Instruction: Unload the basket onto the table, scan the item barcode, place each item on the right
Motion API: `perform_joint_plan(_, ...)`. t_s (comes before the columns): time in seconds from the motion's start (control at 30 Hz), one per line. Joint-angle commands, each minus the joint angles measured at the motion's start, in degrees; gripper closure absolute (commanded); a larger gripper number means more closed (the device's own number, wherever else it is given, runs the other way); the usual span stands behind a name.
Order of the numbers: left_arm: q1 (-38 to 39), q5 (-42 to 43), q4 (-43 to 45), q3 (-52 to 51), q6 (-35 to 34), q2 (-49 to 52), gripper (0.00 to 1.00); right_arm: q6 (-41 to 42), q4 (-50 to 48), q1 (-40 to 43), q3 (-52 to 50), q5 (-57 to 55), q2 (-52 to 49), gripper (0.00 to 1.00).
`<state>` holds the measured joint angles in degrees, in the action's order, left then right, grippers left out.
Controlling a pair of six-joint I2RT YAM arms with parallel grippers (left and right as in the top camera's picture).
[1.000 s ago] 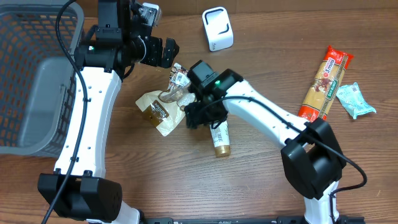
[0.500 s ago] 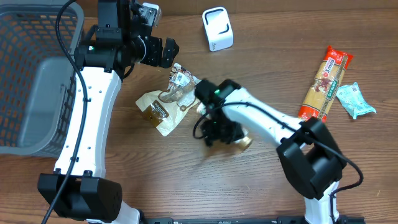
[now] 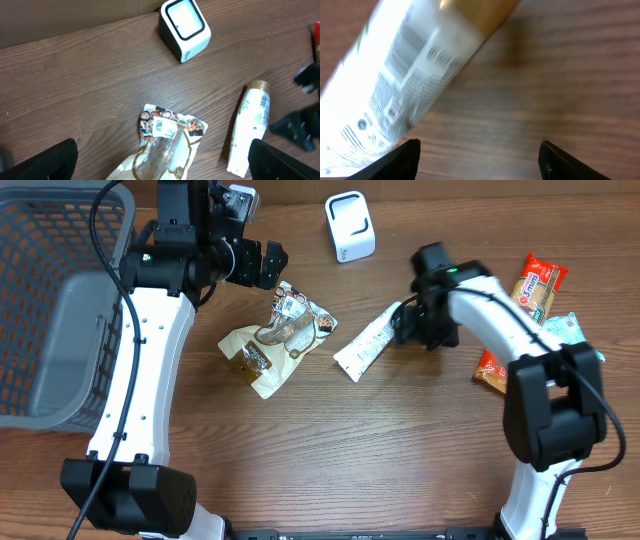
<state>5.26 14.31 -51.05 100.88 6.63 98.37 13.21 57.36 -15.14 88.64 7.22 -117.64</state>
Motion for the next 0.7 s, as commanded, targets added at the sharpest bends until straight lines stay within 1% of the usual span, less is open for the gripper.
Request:
perform_joint_plan(0.0,0.4,0.1,0.2,0.5,1.1,-0.9,0.0,-2.9,-1.4,2.2,-0.1,14.2,1.8,0.24)
perform_joint_plan(0.1,0.4,0.1,0.2,0.5,1.1,-0.9,0.0,-1.6,-4.1,3.0,-0.1,22.7,1.8,0.24)
perform_joint_plan(0.23,0.4,0.1,0.2,0.5,1.1,-0.9,0.0,12.7,-8.9,1.9,-1.0,22.3,1.8,0.24)
perform_joint_plan(0.3,0.4,0.1,0.3,0.5,1.1,-0.9,0.0,22.7,-11.8,0.3,-3.0,19.4,1.8,0.26)
perform_joint_plan(0.4,0.4,0.1,0.2,0.5,1.1,-0.9,0.0,34.9,-15.1,-2.4,-7.1,14.5,1.8,0.38)
perform_joint_plan(0.47,0.4,0.1,0.2,0.5,1.1,-0.9,0.01,40.2,-16.7,-4.2,-10.0,11.8,1.8,0.45)
perform_joint_plan(0.57,0.4,0.1,0.2,0.5,1.1,-0.9,0.0,42.6,-18.1,-5.8,-12.5,9.5,1.8,0.5)
perform_joint_plan(0.67,0.4,0.1,0.2,0.5,1.1,-0.9,0.0,42.2,-18.2,-6.4,-12.6,8.3,1.8,0.6)
